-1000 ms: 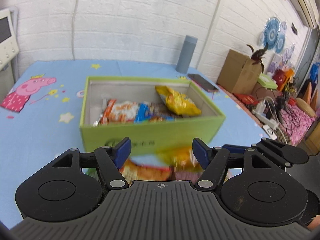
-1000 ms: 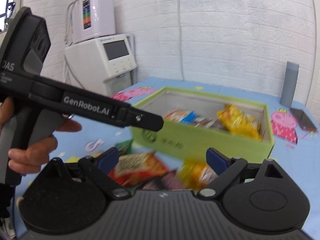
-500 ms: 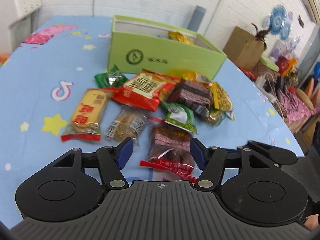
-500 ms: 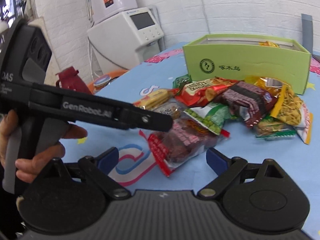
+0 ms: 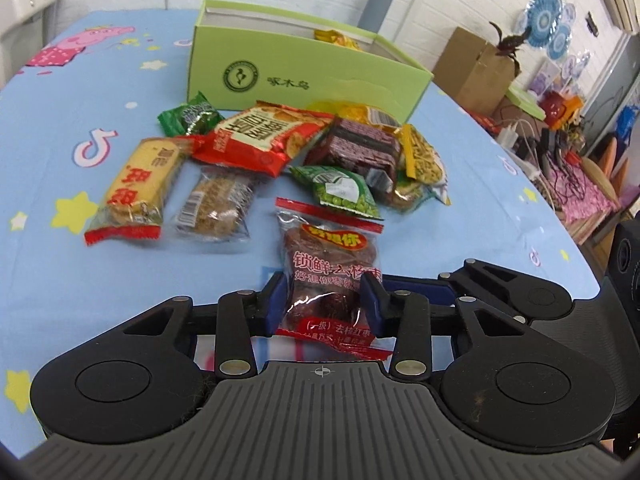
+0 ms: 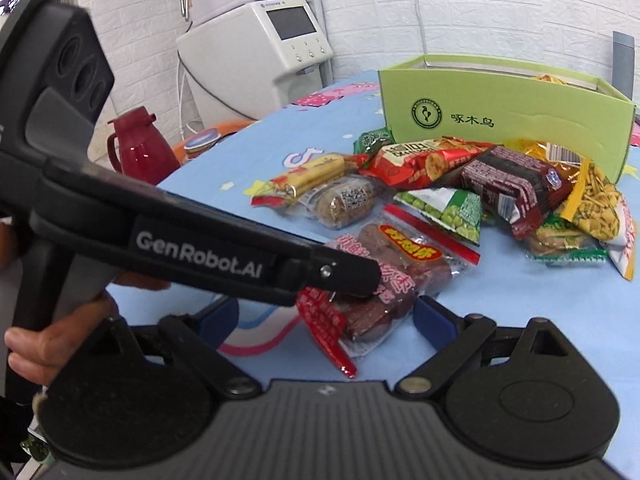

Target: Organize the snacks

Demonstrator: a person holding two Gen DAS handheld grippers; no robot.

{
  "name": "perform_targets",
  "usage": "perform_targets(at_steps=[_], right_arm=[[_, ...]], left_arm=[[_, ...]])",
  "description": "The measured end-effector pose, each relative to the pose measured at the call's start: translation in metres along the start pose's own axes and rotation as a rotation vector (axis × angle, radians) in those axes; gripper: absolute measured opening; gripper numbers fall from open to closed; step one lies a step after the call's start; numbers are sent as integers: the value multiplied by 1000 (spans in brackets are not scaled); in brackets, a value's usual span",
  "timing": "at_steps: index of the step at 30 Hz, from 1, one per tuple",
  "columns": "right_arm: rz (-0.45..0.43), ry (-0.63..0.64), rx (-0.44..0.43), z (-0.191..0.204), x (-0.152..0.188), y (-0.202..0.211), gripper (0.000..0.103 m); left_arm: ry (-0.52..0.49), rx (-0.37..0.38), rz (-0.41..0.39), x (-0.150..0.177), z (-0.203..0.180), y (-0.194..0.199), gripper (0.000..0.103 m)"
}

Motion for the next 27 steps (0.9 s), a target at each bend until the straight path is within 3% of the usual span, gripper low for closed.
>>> perform_targets(at_steps=[16, 20, 27], right_arm=[[-14, -32, 114, -32, 22, 39, 93], [-2, -3, 192, -44, 33, 51, 94], [-46, -89, 295, -76, 34, 78, 94]], left_arm=[[-49, 26, 24, 23, -35, 8, 24], [-76, 61, 14, 28, -43, 16, 25], [-135, 23, -8, 33, -39, 36, 34]])
Point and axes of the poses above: each gripper's, at about its wrist camera, not at the fingertips, and y roughly against the way its jaws point, z to its left, x to its underside, the point moved 5 cm from there along -y, roughly the way its jaws point, and after that the axes turned 6 degrees about -x, right-handed, at the moved point
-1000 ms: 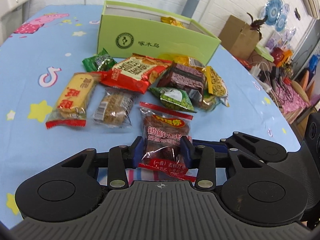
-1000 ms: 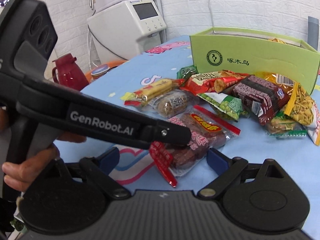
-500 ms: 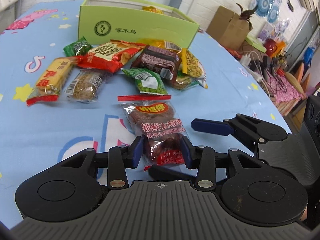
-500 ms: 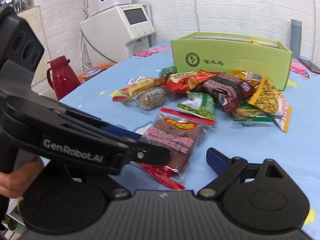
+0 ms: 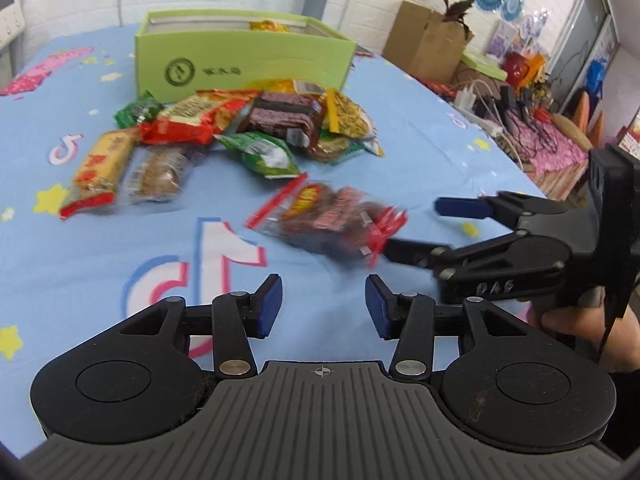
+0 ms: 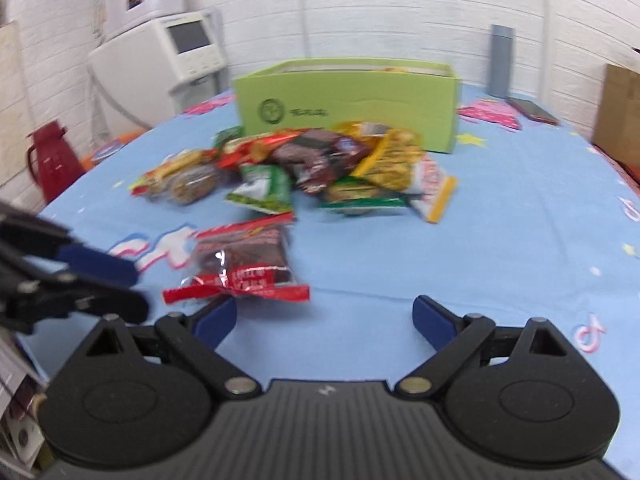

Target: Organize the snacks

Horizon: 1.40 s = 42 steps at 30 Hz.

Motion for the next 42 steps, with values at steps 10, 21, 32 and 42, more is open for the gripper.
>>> perform_targets(at_steps=[10, 21, 32, 42], right_arm=[[-84, -82, -106, 25, 0, 30, 94], [30, -32, -213, 52, 1, -15, 94], [-8, -27, -142, 22, -1, -1, 94], [-28, 22, -96, 27, 3, -15, 81]], left_arm=[[45, 51, 9, -60, 21, -53, 45], [33, 110, 69, -50, 11, -74, 29], [97, 70, 36, -36, 9, -54, 60], [89, 121, 31, -27, -10, -63, 22]])
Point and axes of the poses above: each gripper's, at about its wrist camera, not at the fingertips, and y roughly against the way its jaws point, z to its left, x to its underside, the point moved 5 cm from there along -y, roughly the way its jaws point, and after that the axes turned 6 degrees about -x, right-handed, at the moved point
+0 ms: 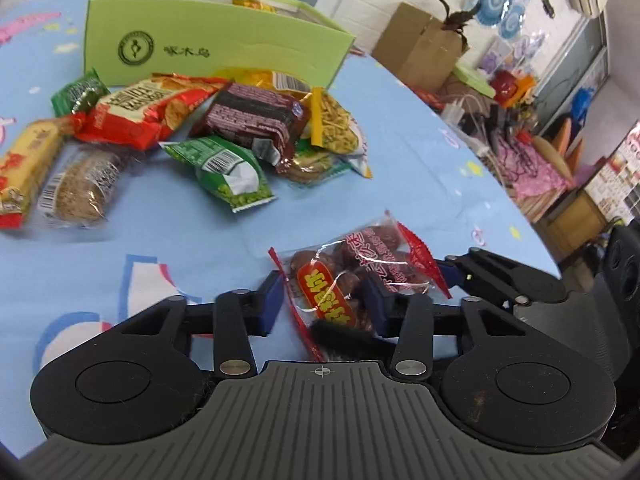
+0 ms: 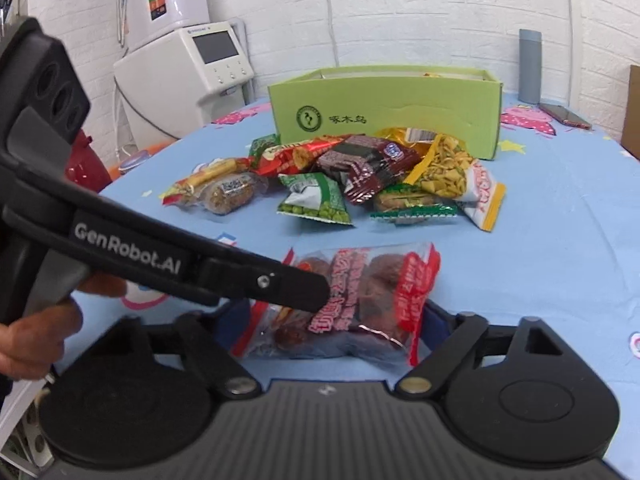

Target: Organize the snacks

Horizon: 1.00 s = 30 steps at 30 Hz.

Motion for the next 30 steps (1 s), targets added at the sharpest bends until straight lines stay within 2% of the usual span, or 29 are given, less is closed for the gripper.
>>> perform_targets(at_steps=[2, 5, 12, 14, 19, 21, 23, 25, 26, 30], right_arm=[[1, -38, -19, -5, -1, 4, 75], [-9, -54, -32, -3, -5, 13, 71], [-62, -51, -60, -6, -39, 18, 71], [-51, -50, -61, -9, -42, 12, 71], [17, -96, -63, -16, -22, -3, 70], [22, -96, -72, -17, -15, -3, 76], [24, -89, -60, -16, -12, 3, 82], [11, -63, -36, -17, -11, 12, 88], [3, -51, -22, -19, -11, 17, 91], [-2, -47, -21, -29, -10, 25, 91]], left_arm=[[55, 4, 6, -2, 2, 1, 10], [112, 3, 13, -8, 6, 3, 4], [128, -12, -68, -39, 8, 19, 3], [132, -9, -55, -39, 13, 15, 3], [120, -25, 9, -21, 19, -5, 3], [133, 1, 26, -14, 20, -8, 7], [140, 19, 21, -11, 22, -4, 27], [140, 12, 3, -7, 23, 4, 39], [136, 7, -3, -5, 22, 7, 42], [135, 15, -14, 1, 18, 7, 45]])
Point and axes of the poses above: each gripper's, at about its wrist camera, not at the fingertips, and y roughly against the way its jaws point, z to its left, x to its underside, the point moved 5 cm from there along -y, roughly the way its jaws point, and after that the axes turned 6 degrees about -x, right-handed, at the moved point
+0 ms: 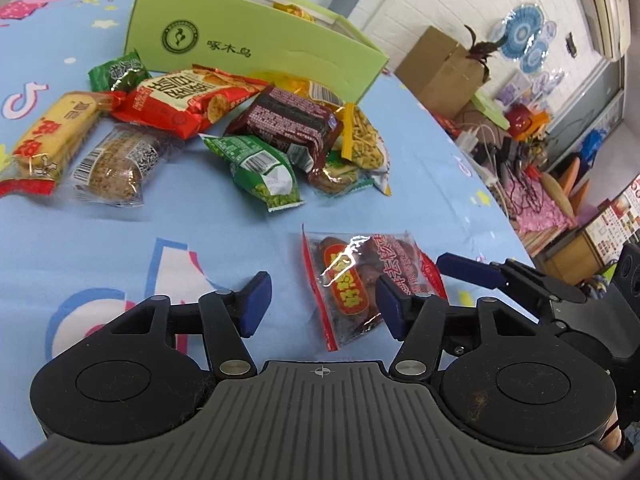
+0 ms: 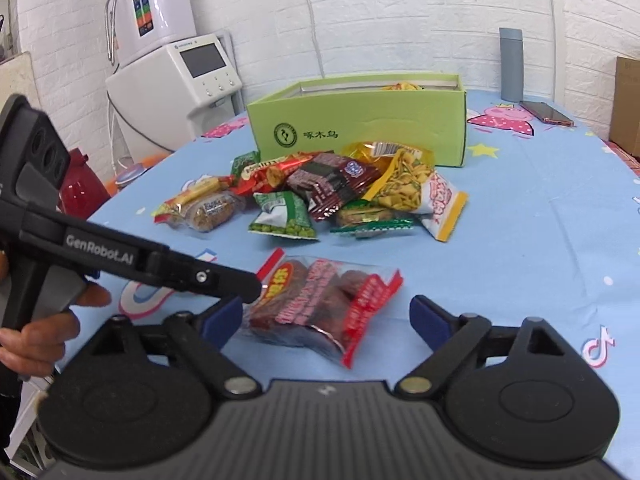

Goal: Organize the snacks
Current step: 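Lift the red-labelled bag with the left tool over the box, then open the left tool to drop the bag into the box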

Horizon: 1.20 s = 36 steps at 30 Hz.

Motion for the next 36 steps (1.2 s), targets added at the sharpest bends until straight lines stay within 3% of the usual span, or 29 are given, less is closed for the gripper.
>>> perform_targets(at_steps=[3, 4, 5, 9, 12, 15, 21, 28, 32, 36], right_arm=[[21, 5, -13, -4, 3, -10, 90], [30, -2, -31, -4, 5, -15, 89], [13, 11, -35, -2, 7, -16, 90], [12, 17, -22, 3, 7, -15, 78], [-2, -6, -35, 4, 7, -5, 70], [-31, 7, -27, 6, -5, 4, 69], [-89, 5, -97, 2, -67, -3, 69], [-96, 77, -190, 1, -191, -74, 69], [-58, 107, -193, -5, -244, -135, 68], [6, 88, -211, -16, -263, -199, 70]], left_arm=[[-26, 36, 10, -2, -11, -9, 42], [-31, 39, 16, -2, -14, -12, 36], [-46, 27, 18, -2, -18, -14, 21], [9, 16, 38, -3, -25, -23, 0], [55, -18, 43, -7, -27, -26, 0], [64, -10, 13, -20, -33, -19, 0], [56, -29, -99, -82, -24, 5, 0], [35, -141, -235, -199, 19, 16, 0], [43, -207, -225, -251, 57, -12, 0], [61, -245, -198, -275, 98, -46, 0]])
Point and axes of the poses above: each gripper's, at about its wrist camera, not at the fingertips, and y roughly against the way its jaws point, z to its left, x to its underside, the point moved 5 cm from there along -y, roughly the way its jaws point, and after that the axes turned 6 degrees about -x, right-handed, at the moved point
